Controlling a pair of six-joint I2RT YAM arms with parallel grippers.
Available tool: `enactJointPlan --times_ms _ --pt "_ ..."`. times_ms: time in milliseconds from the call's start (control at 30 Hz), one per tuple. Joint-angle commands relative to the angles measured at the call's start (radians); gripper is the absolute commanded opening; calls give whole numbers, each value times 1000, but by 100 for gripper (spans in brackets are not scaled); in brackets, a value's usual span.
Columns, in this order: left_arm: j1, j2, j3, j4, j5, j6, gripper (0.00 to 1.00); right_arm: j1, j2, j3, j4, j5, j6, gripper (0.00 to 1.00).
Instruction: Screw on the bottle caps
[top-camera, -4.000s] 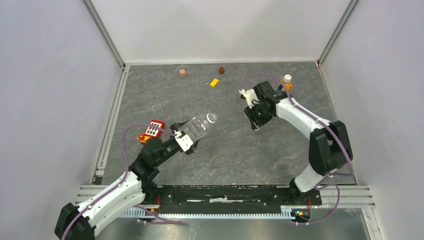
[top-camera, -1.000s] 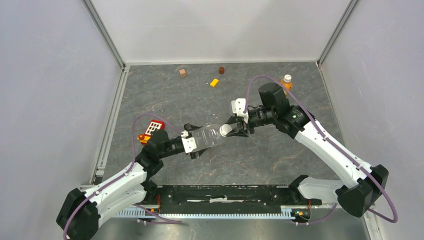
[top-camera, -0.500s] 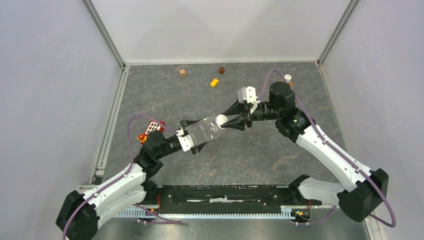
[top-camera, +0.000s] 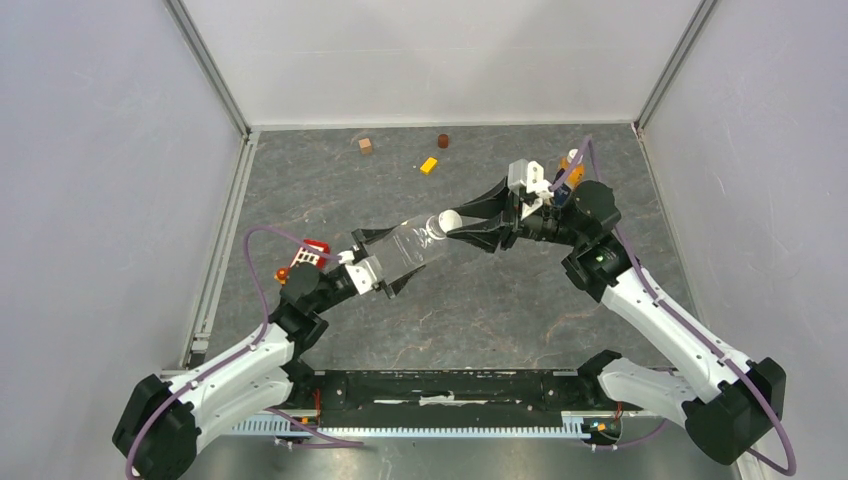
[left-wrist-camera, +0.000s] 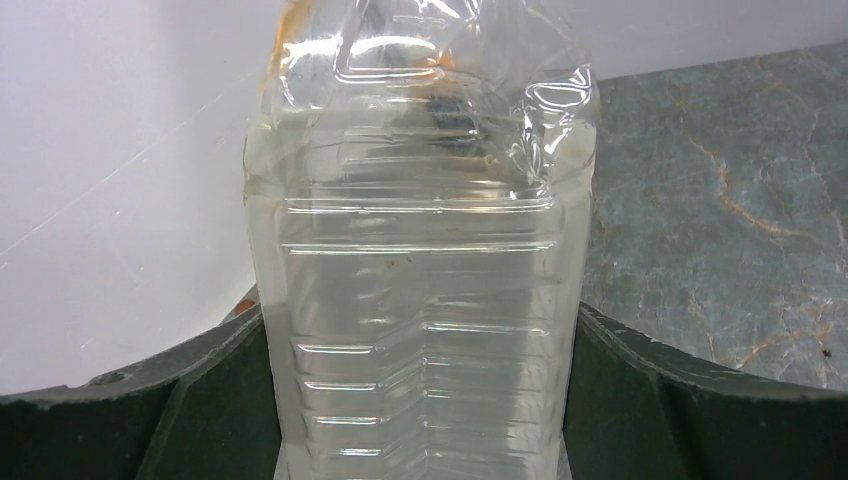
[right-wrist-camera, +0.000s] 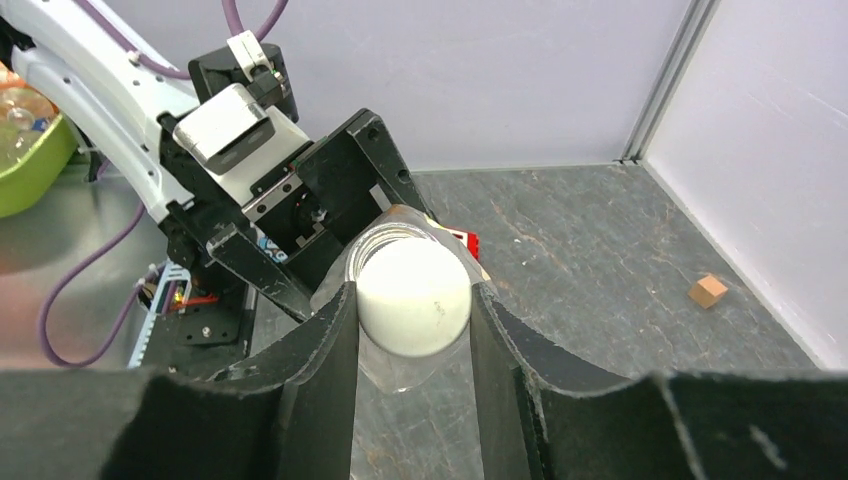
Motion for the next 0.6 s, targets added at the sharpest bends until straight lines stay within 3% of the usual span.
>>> enactJointPlan --times_ms 0,567 --pt "-5 10 57 101 17 -49 33 -4 -8 -2 100 32 79 0" --pt "-4 24 99 13 58 -21 33 -3 40 72 -8 -74 28 1"
